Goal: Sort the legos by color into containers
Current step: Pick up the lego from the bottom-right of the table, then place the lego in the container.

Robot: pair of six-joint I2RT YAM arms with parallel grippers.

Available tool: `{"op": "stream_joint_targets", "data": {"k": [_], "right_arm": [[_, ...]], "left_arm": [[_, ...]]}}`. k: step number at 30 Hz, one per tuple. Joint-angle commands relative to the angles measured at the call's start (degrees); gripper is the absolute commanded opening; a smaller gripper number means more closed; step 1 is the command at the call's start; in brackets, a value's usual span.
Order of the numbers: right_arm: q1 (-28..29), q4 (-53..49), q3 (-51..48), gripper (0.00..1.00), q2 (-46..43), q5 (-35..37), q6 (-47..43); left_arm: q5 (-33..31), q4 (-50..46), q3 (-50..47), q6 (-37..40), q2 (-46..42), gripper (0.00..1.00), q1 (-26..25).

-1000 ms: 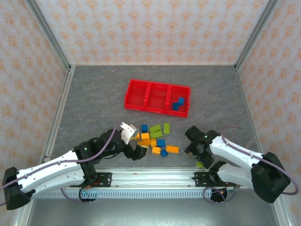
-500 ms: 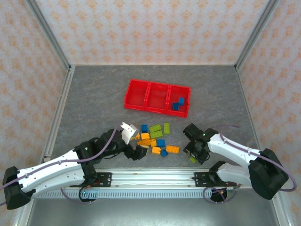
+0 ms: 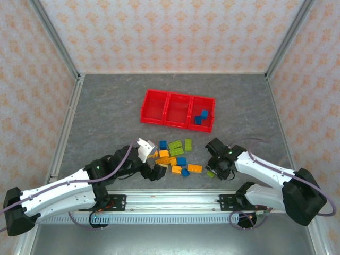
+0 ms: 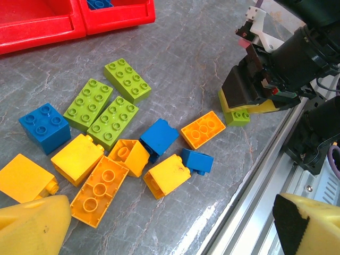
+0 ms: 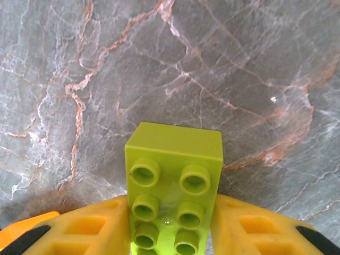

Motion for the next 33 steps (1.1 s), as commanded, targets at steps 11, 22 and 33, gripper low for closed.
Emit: {"op": "stream_joint_targets", "data": {"k": [11, 22, 33], "right_arm": [[0.3, -9.8, 16.9, 0.14, 8.1, 9.3, -8.8], [0.0, -7.8, 58.4, 0.07, 27.3, 13.9, -24.1], [-2.9, -10.9, 88.0, 0.04, 60.4, 8.2, -33.7]], "left_arm": [[-6.6, -0.9, 1.1, 0.0, -9.5, 0.99, -0.4], [-20.6, -7.4, 5.7, -2.2, -19.7, 0.99, -0.3], [-24.0, -14.1, 6.7, -11.7, -23.4, 0.99, -0.3]]}}
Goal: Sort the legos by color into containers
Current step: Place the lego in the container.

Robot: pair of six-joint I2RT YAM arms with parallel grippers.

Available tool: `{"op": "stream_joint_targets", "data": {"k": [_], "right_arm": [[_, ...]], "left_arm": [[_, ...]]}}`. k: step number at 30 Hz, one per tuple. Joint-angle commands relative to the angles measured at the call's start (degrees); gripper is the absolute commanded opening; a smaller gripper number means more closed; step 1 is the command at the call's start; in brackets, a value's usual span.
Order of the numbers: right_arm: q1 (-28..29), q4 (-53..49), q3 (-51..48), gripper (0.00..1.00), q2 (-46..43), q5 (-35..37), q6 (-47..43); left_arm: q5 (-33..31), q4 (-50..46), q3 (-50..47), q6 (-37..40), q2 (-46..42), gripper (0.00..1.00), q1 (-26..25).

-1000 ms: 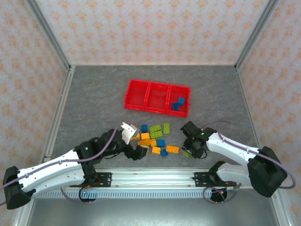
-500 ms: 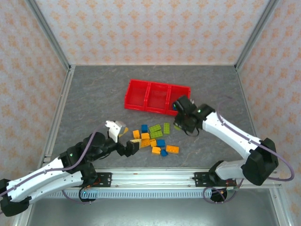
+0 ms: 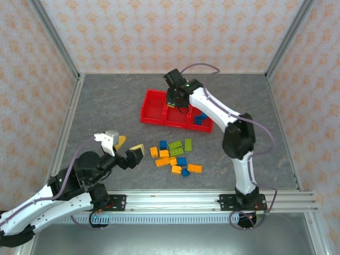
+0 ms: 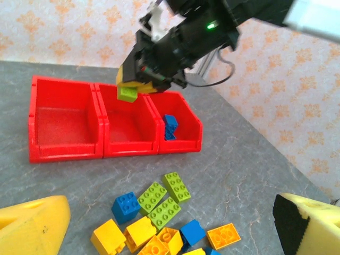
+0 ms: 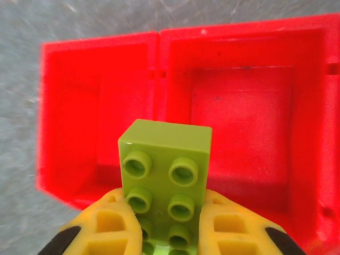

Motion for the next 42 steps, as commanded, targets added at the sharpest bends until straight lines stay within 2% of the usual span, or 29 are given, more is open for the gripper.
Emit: {"op": "stream_joint_targets", "data": {"k": [1, 4, 6, 9, 11, 14, 20, 24, 27, 34, 36, 42], "right_arm": [[-1.3, -4.4, 4.3, 0.05, 4.2, 0.3, -3.8], [-1.7, -4.8, 4.2, 0.09, 5.7, 2.4, -4.7], [-1.8, -5.0, 3.8, 0.16, 6.3, 3.3, -5.2], [-1.8, -5.6, 3.1, 0.35, 6.1, 4.2, -5.3], [-1.5, -5.3, 2.7, 0.57, 4.9, 3.6, -5.1], [-0.7, -5.3, 3.2, 0.68, 2.4, 3.8, -5.0], [0.6, -9.3, 5.6, 0.73, -2.7, 2.9, -4.0], [2.8, -10.6, 2.0, 0.75, -8.8, 4.0, -1.8], [4.4, -8.2, -5.9, 0.75, -15.8, 3.9, 1.4], [7.0, 1.6, -32.1, 0.8, -31.9, 4.0, 10.0], [7.1, 3.5, -38.3, 0.87, -34.9, 4.4, 12.3], [7.1, 8.7, -51.0, 0.92, -38.5, 3.7, 15.5]], "left_arm": [[-1.9, -3.5, -0.4, -6.3, -1.5, 0.99, -0.3], [-2.1, -3.6, -0.7, -7.3, -2.3, 0.99, -0.3], [-0.9, -3.3, -0.8, -6.7, -2.5, 0.99, -0.3], [1.1, -2.5, -0.8, -4.8, -1.8, 0.99, -0.3], [1.4, -2.6, -0.6, -3.5, -0.7, 0.99, -0.3], [0.1, -2.7, -0.3, -2.0, 1.2, 0.99, -0.3], [-2.0, -0.3, -1.2, 1.0, 3.1, 0.99, -0.3], [-2.0, 1.2, -2.6, 2.2, 2.9, 0.99, -0.3], [-0.5, 2.1, -4.1, 2.9, 2.1, 0.99, -0.3], [4.7, 3.5, -5.1, 4.6, 2.3, 0.99, -0.4], [5.6, 3.5, -5.2, 4.8, 3.2, 0.99, -0.3], [7.0, 3.7, -5.2, 5.2, 4.8, 0.99, -0.3]]}}
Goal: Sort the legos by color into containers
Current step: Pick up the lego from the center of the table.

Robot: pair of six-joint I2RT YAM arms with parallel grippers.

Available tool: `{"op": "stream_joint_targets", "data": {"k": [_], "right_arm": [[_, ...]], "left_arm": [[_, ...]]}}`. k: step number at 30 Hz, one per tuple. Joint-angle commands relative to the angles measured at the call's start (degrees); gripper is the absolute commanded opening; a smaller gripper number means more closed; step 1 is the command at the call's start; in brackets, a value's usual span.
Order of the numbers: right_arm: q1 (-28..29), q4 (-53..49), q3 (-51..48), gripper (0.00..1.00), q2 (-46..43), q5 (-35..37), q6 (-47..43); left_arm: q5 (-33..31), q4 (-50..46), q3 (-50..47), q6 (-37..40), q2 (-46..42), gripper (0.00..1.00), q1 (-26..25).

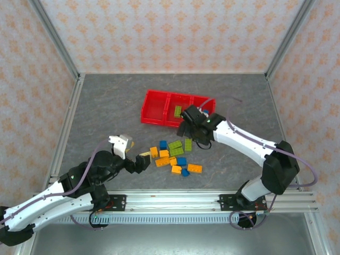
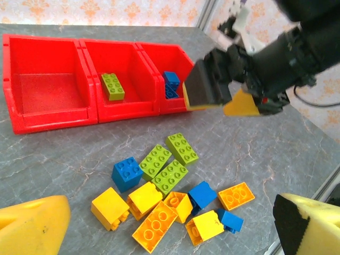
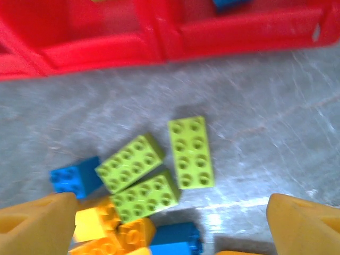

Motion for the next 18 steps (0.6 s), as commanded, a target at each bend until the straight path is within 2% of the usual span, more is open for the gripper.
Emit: {"op": "stream_joint_targets", "data": {"k": [1, 2, 3, 11, 18], "right_arm": [[0.2, 4.3, -3.0, 0.92, -1.6, 1.4, 3.1], [0.2, 4.4, -3.7, 0.93, -0.9, 1.6, 2.8], [0.2, 4.5, -4.3, 1.0, 0.0, 1.8, 2.5], [0.2, 5.2, -2.4, 1.0, 7.7, 3.8, 0.3], [0.2, 5.9, -1.1, 0.86, 13.0, 4.7, -1.8]], "left_arm": [[1.9, 1.8, -0.4, 1.7, 0.3, 0.99, -0.3], [1.9, 1.8, -0.5, 1.7, 0.4, 0.99, -0.3], [2.0, 1.8, -0.6, 1.8, 0.4, 0.99, -0.3], [2.6, 1.7, -0.7, 1.9, 0.4, 0.99, -0.3], [0.5, 1.0, -0.8, 1.2, -1.9, 0.99, -0.3]]}}
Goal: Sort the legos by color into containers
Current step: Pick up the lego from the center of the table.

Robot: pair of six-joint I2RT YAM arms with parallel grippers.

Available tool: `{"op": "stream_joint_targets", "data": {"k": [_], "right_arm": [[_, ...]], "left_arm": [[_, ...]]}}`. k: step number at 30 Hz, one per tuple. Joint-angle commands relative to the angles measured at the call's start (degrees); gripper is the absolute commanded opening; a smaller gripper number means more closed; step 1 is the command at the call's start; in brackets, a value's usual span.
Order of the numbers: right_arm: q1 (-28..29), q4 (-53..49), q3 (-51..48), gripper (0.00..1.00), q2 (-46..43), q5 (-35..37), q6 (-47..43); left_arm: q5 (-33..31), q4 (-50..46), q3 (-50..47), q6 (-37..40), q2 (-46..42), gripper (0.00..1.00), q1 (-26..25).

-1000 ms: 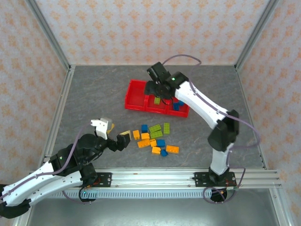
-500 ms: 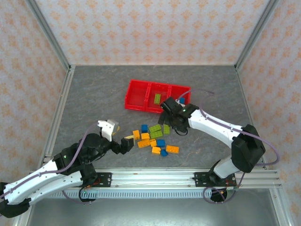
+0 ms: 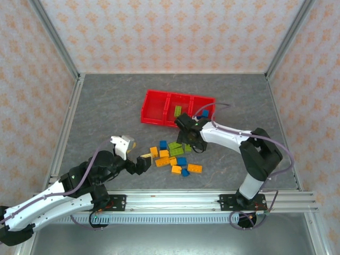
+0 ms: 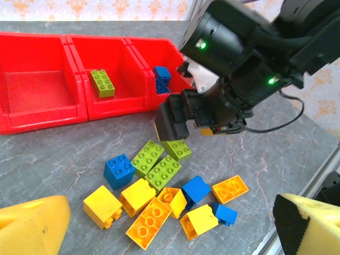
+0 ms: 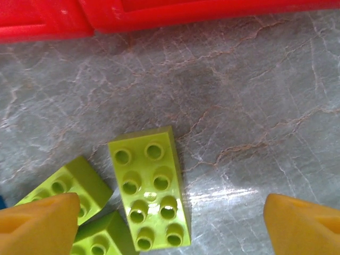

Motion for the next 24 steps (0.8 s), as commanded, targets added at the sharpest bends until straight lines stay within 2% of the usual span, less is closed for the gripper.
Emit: {"op": "stream_joint_targets", "data": {"k": [1, 10, 18, 24], "right_arm": [[0.2, 0.8, 1.3, 0.84, 1.1, 2.7, -1.1], [0.2, -1.0, 4.5, 0.72, 6.4, 4.4, -2.0], [0.3, -1.2, 3.6, 0.49, 6.6, 5.1, -2.1], [0.3, -1.5, 3.5, 0.4, 5.3, 5.1, -2.0]], "left_arm": [[-1.7, 0.6, -0.6, 0.2, -2.0, 0.99, -0.3], [-3.0, 0.3, -0.8, -0.2, -3.4, 0.99, -0.3], [-3.7, 0.1, -0.9, -0.4, -4.1, 0.99, -0.2], [-3.8, 0.2, -0.9, -0.4, -3.3, 0.99, -0.3]]}}
